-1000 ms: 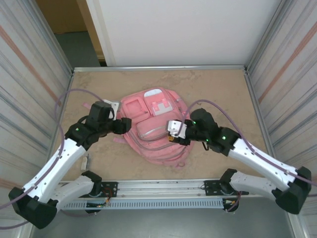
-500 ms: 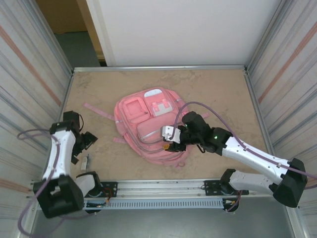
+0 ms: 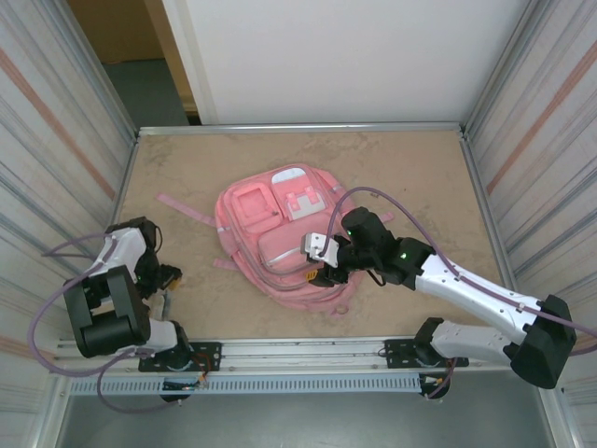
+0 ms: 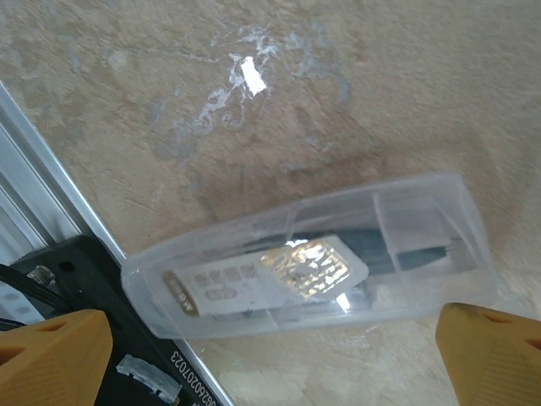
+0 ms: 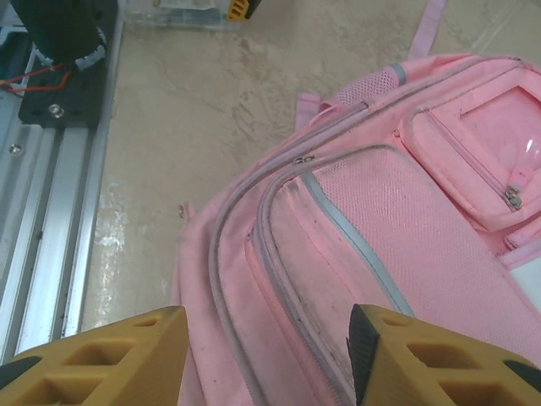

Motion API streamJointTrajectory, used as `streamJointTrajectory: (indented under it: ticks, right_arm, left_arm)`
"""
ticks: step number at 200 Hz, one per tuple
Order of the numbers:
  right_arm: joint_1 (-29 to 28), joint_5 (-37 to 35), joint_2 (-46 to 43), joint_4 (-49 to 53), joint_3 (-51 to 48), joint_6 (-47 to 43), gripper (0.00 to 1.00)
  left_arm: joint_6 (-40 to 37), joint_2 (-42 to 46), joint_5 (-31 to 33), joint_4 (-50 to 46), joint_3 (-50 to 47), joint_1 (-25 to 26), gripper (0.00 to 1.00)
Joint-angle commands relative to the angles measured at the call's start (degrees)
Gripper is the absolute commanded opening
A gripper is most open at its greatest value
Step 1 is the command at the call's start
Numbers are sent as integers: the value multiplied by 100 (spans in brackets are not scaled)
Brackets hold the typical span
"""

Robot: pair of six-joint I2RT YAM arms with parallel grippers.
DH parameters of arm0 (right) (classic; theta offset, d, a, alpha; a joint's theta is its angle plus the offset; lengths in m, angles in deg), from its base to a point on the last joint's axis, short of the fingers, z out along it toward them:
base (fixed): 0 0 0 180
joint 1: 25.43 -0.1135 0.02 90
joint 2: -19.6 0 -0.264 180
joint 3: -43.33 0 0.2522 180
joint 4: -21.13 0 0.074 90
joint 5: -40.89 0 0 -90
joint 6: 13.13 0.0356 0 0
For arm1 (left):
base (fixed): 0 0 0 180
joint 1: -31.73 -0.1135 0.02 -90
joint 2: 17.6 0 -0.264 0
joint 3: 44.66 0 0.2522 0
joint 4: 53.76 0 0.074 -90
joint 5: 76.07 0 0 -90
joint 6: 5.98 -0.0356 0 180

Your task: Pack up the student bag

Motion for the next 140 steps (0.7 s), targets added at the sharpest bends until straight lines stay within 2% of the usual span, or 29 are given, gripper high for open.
streamJointTrajectory:
  ticks: [1, 19, 46, 71, 97, 140]
  right_arm:
    - [15, 191, -27, 83, 219, 140, 52]
    - [20, 178, -42, 45, 174, 156, 52]
    - [18, 171, -65, 77, 174, 150, 53]
    - [24, 191, 30, -47, 148, 182, 53]
    - [12, 152, 76, 103, 230, 140, 52]
    - [13, 139, -54, 53, 176, 184, 53]
  left_arm:
    - [107, -448, -41, 230, -161, -189, 99]
    - [132, -790, -234, 357, -273, -438, 99]
    - [157, -731, -516, 540, -439, -445, 99]
    - [252, -415, -864, 583, -584, -295, 99]
    - [179, -113, -1088, 793, -634, 105, 95]
    - [417, 327, -1510, 1191, -738, 152, 88]
